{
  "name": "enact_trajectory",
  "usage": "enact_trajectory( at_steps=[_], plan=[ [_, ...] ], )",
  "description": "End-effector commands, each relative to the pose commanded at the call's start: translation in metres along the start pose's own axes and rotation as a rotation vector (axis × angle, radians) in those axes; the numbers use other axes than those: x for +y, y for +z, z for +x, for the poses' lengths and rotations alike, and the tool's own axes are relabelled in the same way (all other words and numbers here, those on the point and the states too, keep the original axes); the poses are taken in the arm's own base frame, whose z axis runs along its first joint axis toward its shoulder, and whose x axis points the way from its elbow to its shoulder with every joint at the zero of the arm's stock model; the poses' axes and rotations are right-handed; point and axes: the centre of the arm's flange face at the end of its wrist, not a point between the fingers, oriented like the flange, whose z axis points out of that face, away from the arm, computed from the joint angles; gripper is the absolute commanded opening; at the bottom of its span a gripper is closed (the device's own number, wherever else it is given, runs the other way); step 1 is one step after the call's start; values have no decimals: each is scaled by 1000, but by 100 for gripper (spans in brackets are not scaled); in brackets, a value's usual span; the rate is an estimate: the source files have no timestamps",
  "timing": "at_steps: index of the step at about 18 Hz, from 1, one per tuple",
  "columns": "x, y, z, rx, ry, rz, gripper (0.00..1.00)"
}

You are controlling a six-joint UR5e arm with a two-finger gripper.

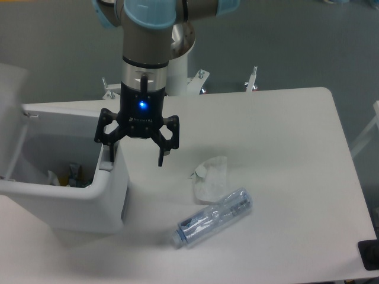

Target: Open the trash can

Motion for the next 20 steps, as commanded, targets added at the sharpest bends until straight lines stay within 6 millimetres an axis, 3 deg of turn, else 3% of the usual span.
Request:
enact_trajectory(
  at_steps=[6, 9, 11, 14, 16, 18, 20],
  plan=[
    [-9, -15, 2, -10, 20, 33, 100],
    [-17, -14, -20, -79, 24, 31, 100],
    [-20, -5, -71, -177, 66, -10, 100],
    [-18, 3, -130, -292, 136, -80, 100],
    [-7, 2, -181, -360, 139, -131, 100],
    [9, 30, -235, -348, 167, -211, 100],
    [28, 38, -287, -342, 177, -265, 100]
  ],
)
